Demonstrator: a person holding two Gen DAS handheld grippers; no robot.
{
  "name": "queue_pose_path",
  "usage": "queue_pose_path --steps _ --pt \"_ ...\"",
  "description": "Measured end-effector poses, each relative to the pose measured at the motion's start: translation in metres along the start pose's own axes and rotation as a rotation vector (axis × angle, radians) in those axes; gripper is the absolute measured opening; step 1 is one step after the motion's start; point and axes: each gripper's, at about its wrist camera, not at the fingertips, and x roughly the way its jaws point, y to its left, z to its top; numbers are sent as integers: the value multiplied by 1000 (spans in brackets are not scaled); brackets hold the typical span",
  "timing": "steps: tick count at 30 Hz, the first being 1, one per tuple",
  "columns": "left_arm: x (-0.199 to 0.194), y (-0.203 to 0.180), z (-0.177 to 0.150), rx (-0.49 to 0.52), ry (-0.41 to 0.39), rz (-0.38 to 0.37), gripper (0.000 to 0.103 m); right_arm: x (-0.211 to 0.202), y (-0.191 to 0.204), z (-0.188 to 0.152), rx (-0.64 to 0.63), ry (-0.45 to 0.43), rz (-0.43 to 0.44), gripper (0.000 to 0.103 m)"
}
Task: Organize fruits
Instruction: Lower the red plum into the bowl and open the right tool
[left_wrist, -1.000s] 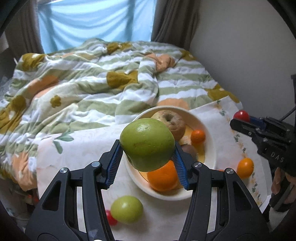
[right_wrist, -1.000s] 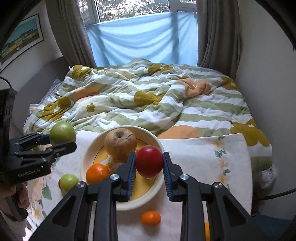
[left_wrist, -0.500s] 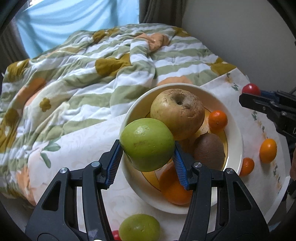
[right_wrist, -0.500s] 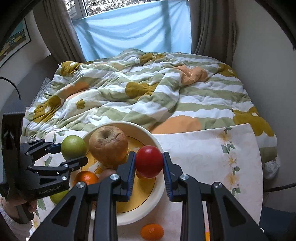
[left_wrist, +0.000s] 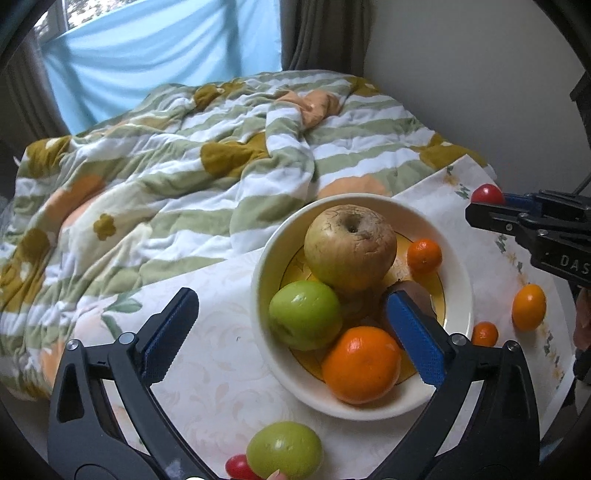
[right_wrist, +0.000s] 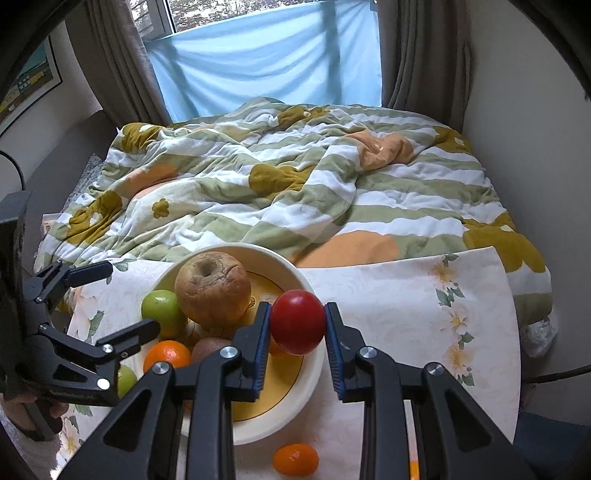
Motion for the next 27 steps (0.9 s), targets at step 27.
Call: queue_pose_path --steps 27 --pt "-29 43 -48 -185 16 57 103 60 13 11 -185 68 147 26"
